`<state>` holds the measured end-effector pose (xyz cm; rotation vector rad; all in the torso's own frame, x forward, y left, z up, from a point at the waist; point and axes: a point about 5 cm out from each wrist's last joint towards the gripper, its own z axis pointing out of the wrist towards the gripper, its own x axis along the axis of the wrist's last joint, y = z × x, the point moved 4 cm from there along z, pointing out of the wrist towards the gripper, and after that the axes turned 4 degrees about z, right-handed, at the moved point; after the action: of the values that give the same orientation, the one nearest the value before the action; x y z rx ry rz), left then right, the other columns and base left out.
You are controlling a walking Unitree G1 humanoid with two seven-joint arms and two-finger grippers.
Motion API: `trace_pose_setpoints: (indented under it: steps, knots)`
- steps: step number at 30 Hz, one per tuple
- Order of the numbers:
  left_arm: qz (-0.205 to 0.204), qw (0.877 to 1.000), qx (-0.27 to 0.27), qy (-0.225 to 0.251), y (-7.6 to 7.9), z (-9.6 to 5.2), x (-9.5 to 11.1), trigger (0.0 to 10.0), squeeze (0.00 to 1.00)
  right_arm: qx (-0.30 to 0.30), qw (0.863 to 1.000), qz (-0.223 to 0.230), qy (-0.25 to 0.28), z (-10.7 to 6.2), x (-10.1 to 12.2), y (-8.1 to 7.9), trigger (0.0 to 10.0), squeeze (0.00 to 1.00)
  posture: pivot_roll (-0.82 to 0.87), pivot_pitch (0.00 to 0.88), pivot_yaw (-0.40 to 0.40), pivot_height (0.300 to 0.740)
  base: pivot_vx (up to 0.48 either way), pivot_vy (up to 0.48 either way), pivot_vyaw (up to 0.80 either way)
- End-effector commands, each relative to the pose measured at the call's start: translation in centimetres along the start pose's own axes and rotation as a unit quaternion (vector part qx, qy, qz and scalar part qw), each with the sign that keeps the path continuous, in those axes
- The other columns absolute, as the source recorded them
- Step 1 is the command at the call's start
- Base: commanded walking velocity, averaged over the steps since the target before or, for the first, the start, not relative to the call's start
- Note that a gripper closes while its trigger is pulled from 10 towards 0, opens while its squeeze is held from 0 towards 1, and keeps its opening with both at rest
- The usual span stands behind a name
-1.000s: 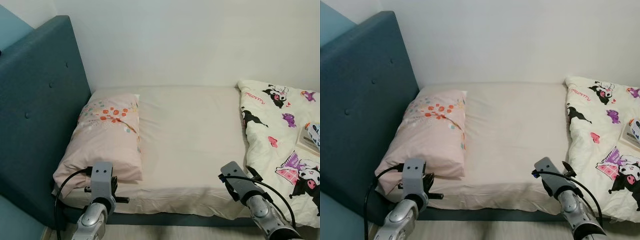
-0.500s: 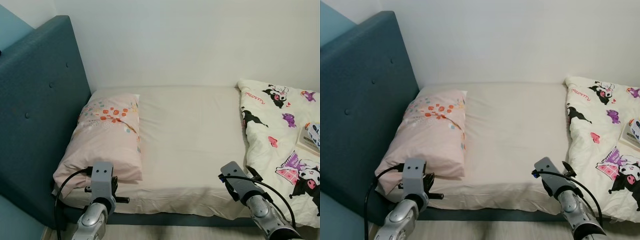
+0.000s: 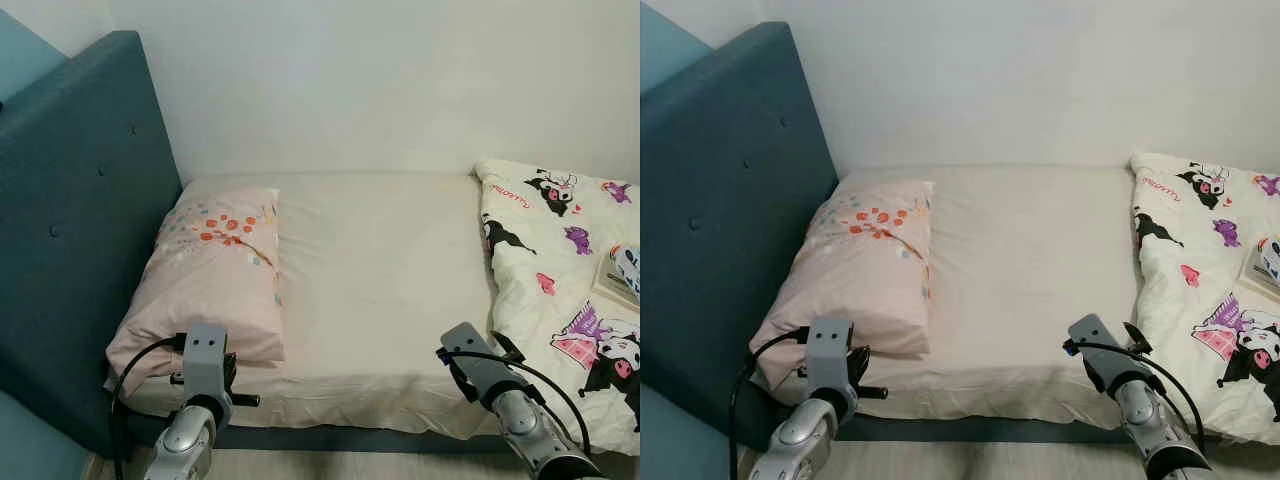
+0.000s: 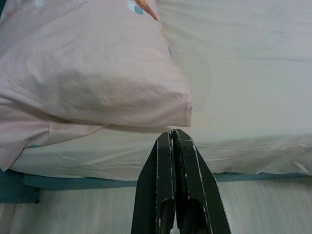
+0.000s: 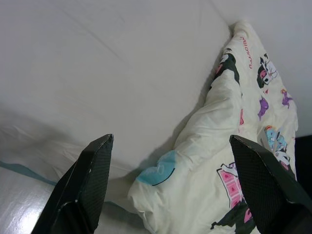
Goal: Clean up the room
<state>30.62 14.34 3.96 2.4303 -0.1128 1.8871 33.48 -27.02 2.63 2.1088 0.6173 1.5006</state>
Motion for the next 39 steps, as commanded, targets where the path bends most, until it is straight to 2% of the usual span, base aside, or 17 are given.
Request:
trace_pose_setpoints:
  steps: [1, 39]
  knots:
    - [0.002, 1.0, 0.002, -0.01, -0.14, -0.13, -0.49, 10.0, 0.0, 0.004, 1.0, 0.003, -0.004, 0.03, -0.02, -0.38, 10.0, 0.0, -0.01, 0.127, 0.005, 0.74, 0.0, 0.0, 0.0]
    - [0.0, 1.0, 0.002, -0.01, -0.09, -0.16, -0.49, 10.0, 0.0, 0.003, 1.0, 0.003, -0.005, 0.15, 0.08, -0.26, 10.0, 0.0, -0.01, 0.133, 0.005, 0.74, 0.0, 0.0, 0.0]
